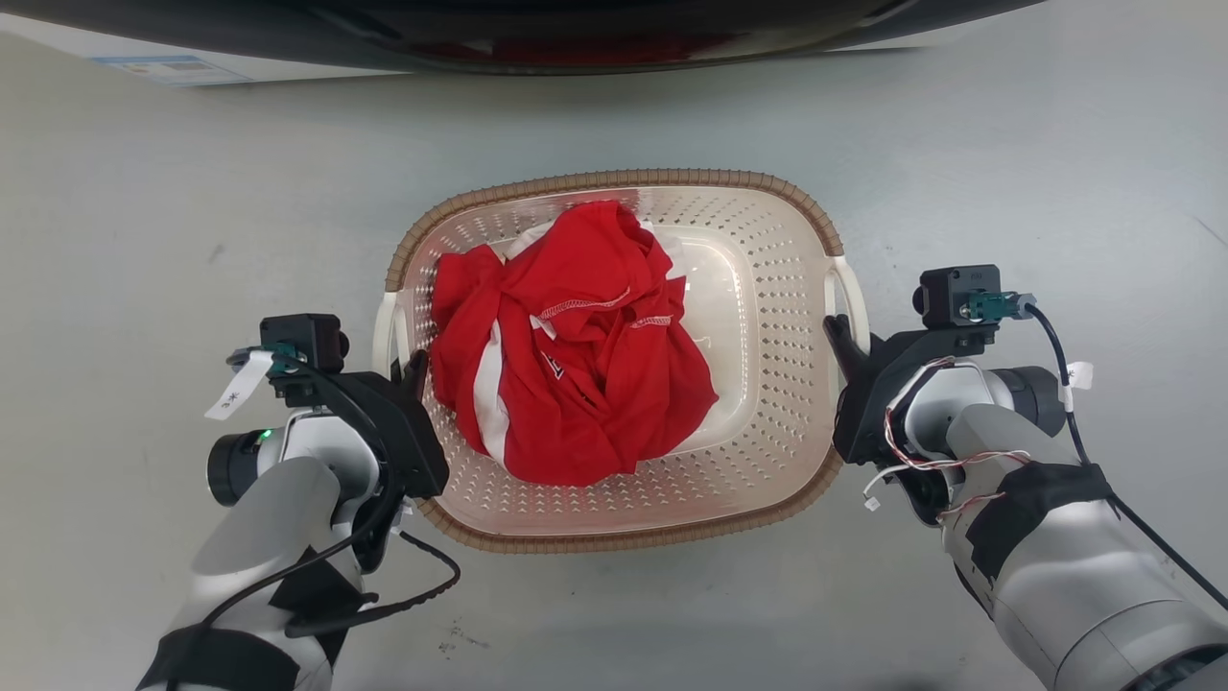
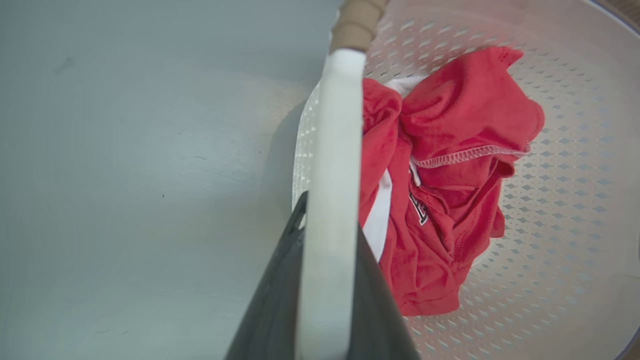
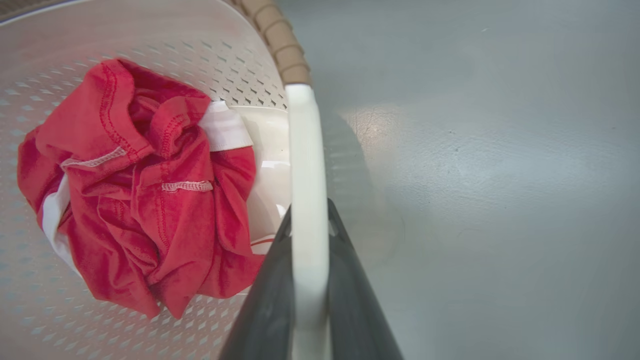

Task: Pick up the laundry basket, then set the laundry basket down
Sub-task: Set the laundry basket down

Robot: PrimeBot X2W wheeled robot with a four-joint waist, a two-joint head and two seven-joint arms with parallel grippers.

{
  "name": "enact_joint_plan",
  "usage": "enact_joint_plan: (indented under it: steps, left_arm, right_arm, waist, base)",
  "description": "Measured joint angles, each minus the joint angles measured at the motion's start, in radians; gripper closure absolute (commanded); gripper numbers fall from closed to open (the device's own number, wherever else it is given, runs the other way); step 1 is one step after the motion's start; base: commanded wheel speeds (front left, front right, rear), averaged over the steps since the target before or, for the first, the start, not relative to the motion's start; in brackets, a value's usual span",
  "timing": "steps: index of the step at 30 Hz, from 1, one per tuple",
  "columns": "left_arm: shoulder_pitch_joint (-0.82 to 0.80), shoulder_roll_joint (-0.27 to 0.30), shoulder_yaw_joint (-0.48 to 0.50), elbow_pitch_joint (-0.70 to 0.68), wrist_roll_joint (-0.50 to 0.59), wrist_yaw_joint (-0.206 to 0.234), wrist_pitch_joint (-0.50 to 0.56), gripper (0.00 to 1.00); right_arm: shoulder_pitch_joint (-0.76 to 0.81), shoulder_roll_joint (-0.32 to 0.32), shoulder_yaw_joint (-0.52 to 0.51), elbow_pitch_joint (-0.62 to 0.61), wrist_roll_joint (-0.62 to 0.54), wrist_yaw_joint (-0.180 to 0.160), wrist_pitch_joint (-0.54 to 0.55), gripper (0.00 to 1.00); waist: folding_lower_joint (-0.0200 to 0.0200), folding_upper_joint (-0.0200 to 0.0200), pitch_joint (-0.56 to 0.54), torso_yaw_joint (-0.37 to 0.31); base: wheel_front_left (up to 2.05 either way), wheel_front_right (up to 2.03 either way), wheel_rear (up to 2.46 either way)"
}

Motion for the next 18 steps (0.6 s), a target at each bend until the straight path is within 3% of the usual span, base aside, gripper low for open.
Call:
enact_joint_plan:
  steps: [12, 13, 14, 15, 18]
  left_arm:
    - [-0.003, -0.011, -0.018, 0.012, 0.0, 0.0, -0.04, 0.98]
    - [-0.004, -0.01, -0.022, 0.012, 0.0, 0.0, -0.046, 0.5]
    - [-0.005, -0.01, -0.021, 0.011, 0.0, -0.002, -0.054, 0.25]
    - [-0.007, -0.011, -0.022, 0.009, -0.001, -0.007, -0.055, 0.0]
    - [-0.009, -0.012, -0.027, 0.008, -0.002, -0.009, -0.062, 0.0]
  right_arm:
    - [-0.007, 0.0, 0.007, 0.02, -0.008, 0.001, -0.057, 0.97]
    - [-0.007, 0.0, 0.007, 0.021, -0.008, 0.002, -0.065, 0.54]
    - [-0.008, 0.0, 0.007, 0.022, -0.008, 0.002, -0.07, 0.14]
    - [-0.008, 0.0, 0.004, 0.023, -0.007, 0.002, -0.077, 0.0]
    - [-0.011, -0.001, 0.005, 0.026, -0.007, 0.002, -0.098, 0.0]
  waist:
    - [0.0, -0.0001, 0.006, 0.002]
    - [0.0, -0.0002, 0.005, 0.003]
    - [0.0, -0.0002, 0.004, 0.003]
    - [-0.0001, -0.0002, 0.003, 0.003]
    - [-0.0002, -0.0002, -0.002, 0.005]
  base:
    - [0.0, 0.0, 0.0]
    - [0.0, 0.0, 0.0]
    - [0.0, 0.0, 0.0]
    - [0.0, 0.0, 0.0]
    - [0.0, 0.0, 0.0]
